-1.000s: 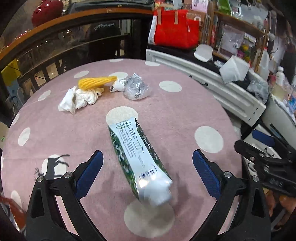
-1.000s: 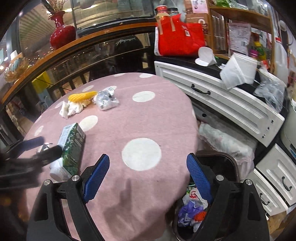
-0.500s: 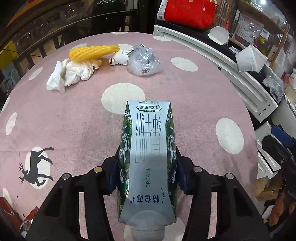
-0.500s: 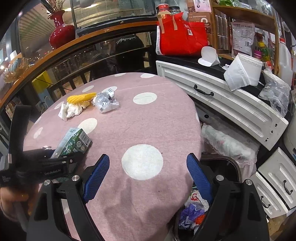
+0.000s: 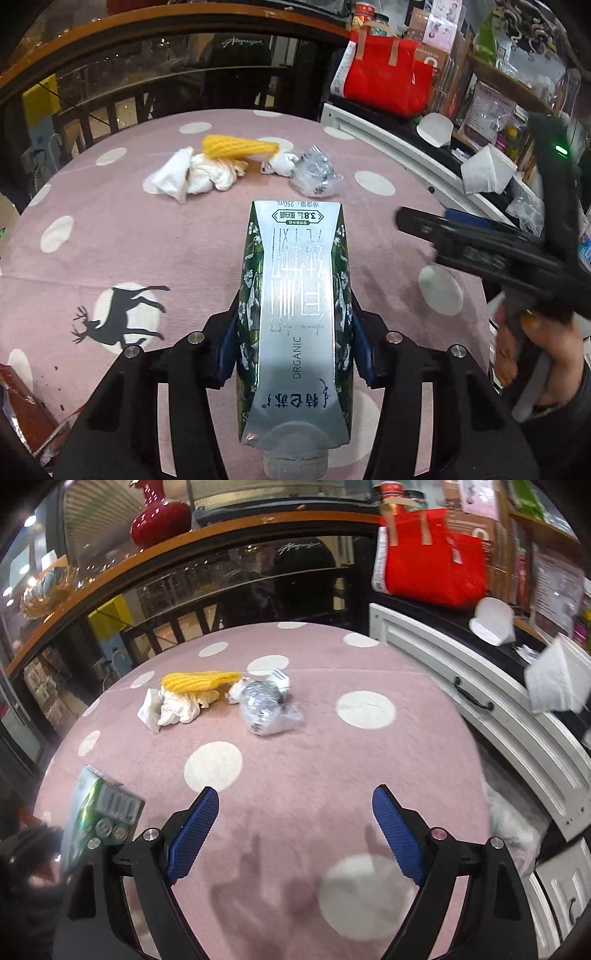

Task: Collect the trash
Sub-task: 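Grasp the milk carton with the left tool while the right tool grasps the clear plastic bag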

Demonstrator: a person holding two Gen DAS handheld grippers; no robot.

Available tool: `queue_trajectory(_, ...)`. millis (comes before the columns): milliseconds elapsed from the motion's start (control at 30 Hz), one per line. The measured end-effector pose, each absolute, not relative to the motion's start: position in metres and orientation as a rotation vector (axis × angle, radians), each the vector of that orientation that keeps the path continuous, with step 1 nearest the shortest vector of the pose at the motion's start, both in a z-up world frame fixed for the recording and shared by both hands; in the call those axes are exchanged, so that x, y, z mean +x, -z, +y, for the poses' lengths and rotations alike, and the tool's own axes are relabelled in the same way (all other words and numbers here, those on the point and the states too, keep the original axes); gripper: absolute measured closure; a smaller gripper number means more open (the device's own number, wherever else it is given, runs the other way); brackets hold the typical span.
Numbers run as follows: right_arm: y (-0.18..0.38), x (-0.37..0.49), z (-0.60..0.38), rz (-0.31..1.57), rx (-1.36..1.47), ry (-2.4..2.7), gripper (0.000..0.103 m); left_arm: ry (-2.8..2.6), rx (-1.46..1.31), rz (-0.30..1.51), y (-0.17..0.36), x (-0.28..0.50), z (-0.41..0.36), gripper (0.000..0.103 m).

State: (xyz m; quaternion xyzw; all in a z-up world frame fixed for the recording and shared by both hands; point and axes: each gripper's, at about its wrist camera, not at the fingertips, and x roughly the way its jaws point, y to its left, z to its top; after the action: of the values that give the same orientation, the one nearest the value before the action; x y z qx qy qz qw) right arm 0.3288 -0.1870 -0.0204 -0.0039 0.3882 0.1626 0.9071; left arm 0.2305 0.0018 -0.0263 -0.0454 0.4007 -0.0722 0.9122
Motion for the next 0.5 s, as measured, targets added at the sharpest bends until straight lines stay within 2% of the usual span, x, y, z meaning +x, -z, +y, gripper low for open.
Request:
queue_trajectory(433,0.044,0.422,-0.115,0.902,-0.075,-0.318,0.020,0.152,-0.087,0.793,0.030,0.220,0.018,0.052)
queue_trajectory(467,0.047,0.426,-0.113,0.909,-0.076,-0.307,0.022,0.156,-0.093,0.795,0.031,0.219,0.019,0.052)
queue_trajectory(500,0.051,0.430,-0.112,0.916,-0.077,-0.298,0.028,0.162,-0.100,0.799,0.032,0.219,0.019,0.052)
